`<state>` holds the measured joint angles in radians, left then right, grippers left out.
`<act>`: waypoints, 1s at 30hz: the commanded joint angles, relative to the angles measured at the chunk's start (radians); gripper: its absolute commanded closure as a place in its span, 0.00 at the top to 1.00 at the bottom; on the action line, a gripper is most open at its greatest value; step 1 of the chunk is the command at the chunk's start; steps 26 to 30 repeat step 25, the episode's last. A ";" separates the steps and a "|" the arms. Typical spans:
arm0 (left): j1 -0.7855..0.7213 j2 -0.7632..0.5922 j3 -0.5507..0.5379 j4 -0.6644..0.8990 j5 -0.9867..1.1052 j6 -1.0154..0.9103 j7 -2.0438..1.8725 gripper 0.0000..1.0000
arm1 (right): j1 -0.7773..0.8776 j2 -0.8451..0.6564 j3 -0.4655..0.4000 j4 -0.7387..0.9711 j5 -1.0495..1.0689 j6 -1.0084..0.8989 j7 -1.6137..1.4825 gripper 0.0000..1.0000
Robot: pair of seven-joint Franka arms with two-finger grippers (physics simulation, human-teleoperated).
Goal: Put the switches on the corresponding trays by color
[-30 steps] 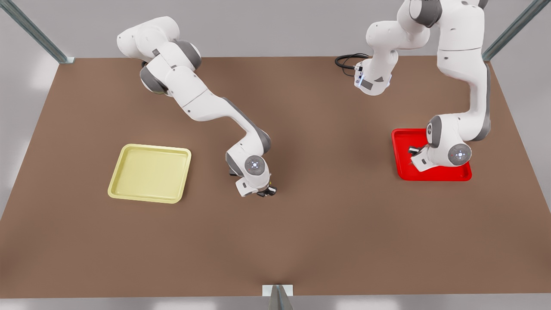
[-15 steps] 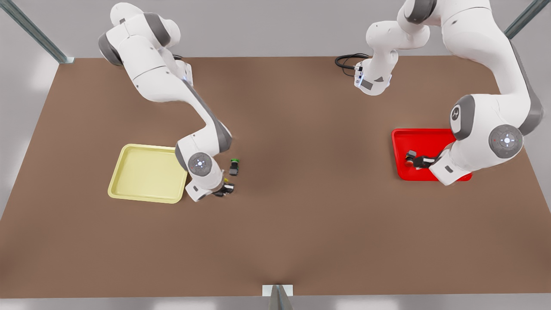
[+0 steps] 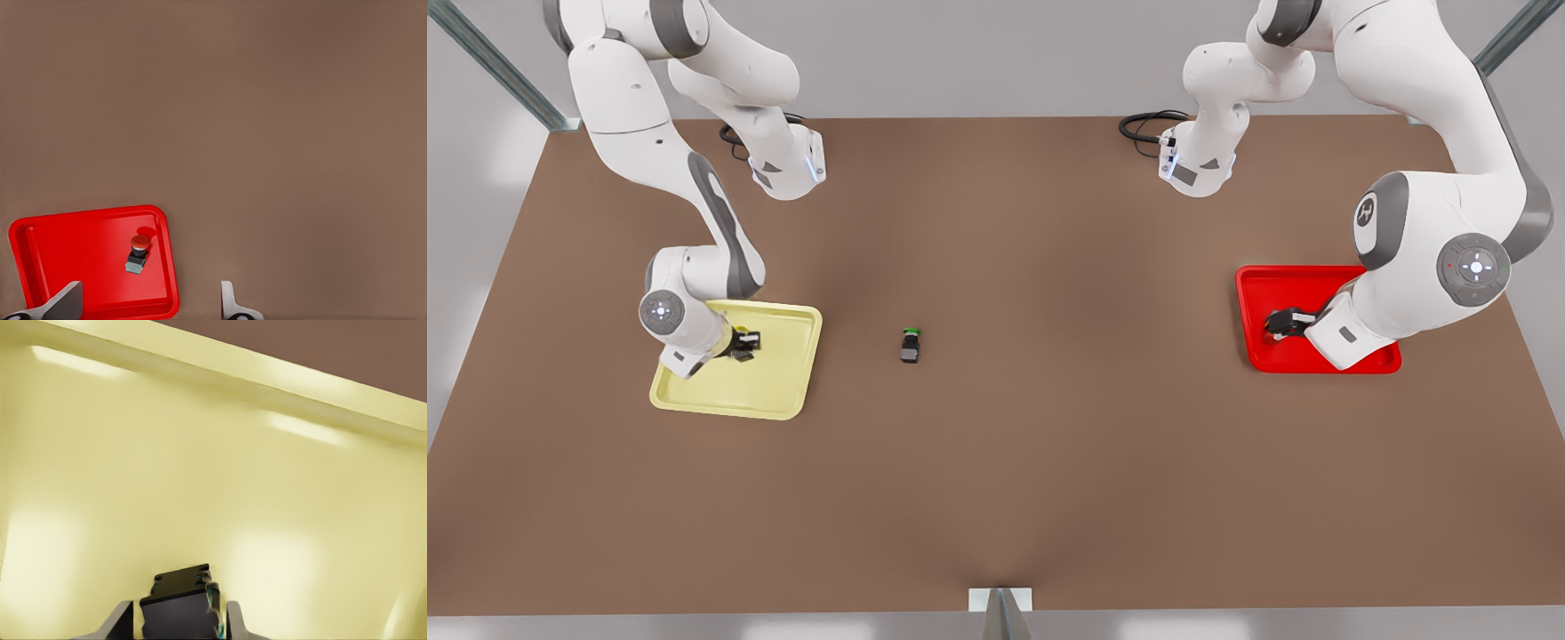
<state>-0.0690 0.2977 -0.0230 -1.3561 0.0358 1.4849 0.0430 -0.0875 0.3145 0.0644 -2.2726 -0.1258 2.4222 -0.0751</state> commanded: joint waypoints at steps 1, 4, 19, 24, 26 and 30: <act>0.000 0.000 0.000 0.000 0.004 0.000 0.000 1.00 | 0.000 0.000 0.000 -0.001 0.000 0.000 0.000 1.00; 0.000 0.000 0.000 0.000 0.004 -0.002 -0.002 1.00 | 0.003 0.003 -0.002 -0.001 0.000 0.029 0.000 1.00; 0.000 -0.002 0.000 0.002 0.006 -0.009 -0.003 1.00 | 0.252 -0.143 -0.143 0.599 0.109 -0.633 0.144 1.00; 0.000 -0.002 0.000 0.002 0.006 -0.018 -0.005 1.00 | 0.261 -0.144 -0.110 0.693 0.111 -0.769 0.186 1.00; 0.000 -0.002 0.000 0.002 0.006 -0.018 -0.003 1.00 | 0.261 -0.144 -0.109 0.693 0.112 -0.770 0.186 1.00; 0.000 -0.002 0.000 0.002 0.006 -0.018 -0.003 1.00 | 0.261 -0.144 -0.109 0.693 0.112 -0.770 0.186 1.00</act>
